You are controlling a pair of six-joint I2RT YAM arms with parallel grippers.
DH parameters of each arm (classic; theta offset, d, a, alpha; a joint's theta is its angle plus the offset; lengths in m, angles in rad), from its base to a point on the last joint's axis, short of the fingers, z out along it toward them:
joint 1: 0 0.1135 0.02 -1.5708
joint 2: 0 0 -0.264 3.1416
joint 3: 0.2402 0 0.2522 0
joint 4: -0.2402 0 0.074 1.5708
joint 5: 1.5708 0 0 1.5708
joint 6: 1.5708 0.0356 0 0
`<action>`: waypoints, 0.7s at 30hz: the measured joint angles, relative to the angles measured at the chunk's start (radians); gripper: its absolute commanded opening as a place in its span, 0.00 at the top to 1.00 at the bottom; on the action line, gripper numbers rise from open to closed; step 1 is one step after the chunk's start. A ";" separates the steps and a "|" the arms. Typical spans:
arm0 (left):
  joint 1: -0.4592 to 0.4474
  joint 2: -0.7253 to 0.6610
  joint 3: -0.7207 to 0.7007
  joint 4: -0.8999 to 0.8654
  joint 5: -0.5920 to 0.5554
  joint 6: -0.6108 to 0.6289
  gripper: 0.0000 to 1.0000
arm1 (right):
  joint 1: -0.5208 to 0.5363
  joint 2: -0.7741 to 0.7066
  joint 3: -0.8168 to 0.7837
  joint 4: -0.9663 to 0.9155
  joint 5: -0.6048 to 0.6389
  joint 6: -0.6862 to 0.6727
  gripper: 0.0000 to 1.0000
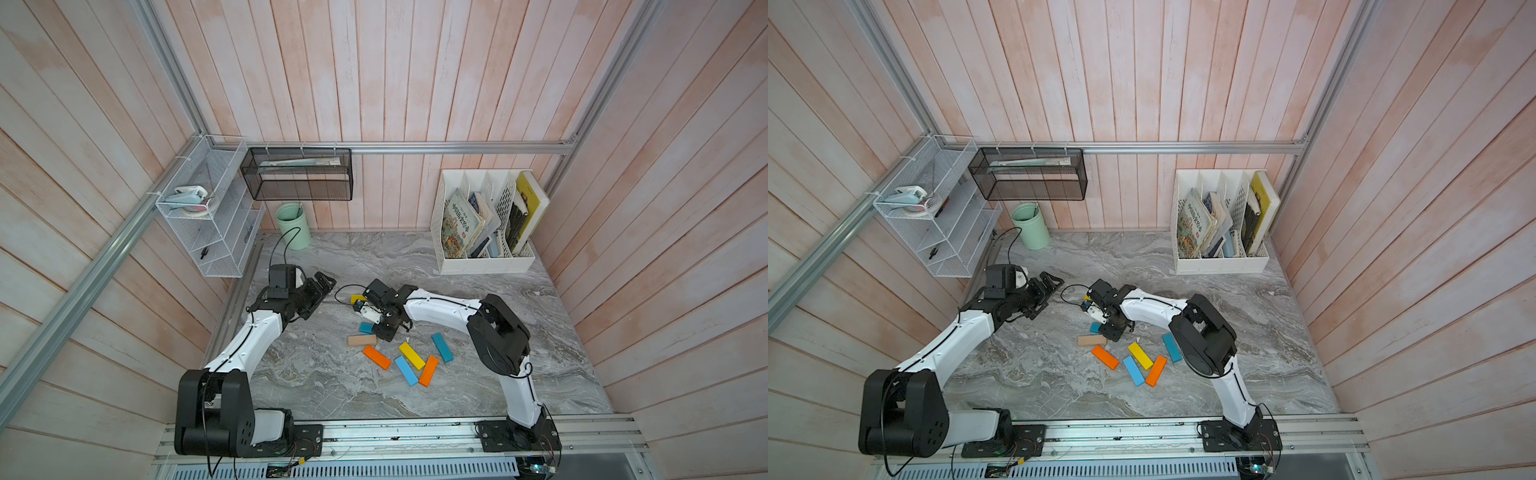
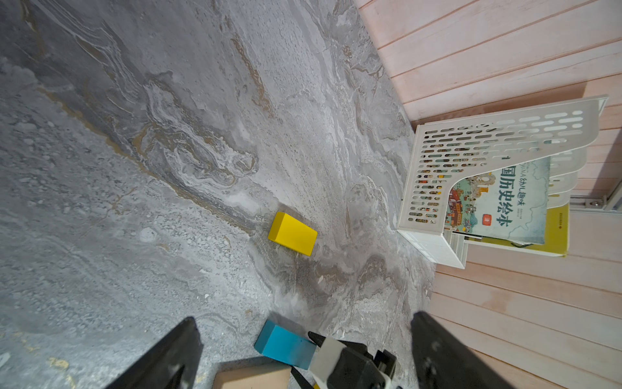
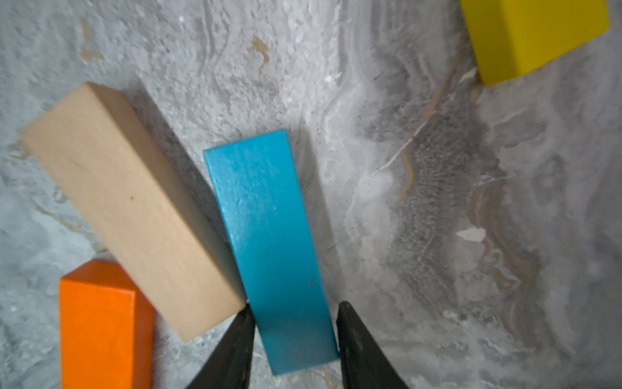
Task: Assemble a giraffe with building blocks
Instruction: Pick up the building block from the center of the board, then assemble the building block at the center of the board.
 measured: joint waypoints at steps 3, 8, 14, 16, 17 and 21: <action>0.000 0.000 0.000 0.000 0.000 0.000 0.00 | -0.002 0.000 -0.001 0.001 -0.002 0.001 0.57; 0.002 0.001 0.000 0.001 0.000 0.000 0.00 | -0.003 0.000 -0.002 0.000 -0.013 0.006 0.64; 0.002 0.001 0.000 0.001 0.000 -0.001 0.00 | -0.003 0.005 0.014 -0.013 -0.049 0.051 0.69; 0.002 0.001 0.000 0.002 0.000 -0.001 0.00 | -0.002 0.010 0.032 -0.017 -0.070 0.079 0.69; 0.002 0.001 0.000 0.001 0.000 -0.001 0.00 | -0.001 0.012 0.041 -0.018 -0.078 0.089 0.69; 0.006 0.001 0.000 0.004 0.001 -0.002 0.00 | 0.014 0.032 0.115 -0.045 -0.109 0.150 0.70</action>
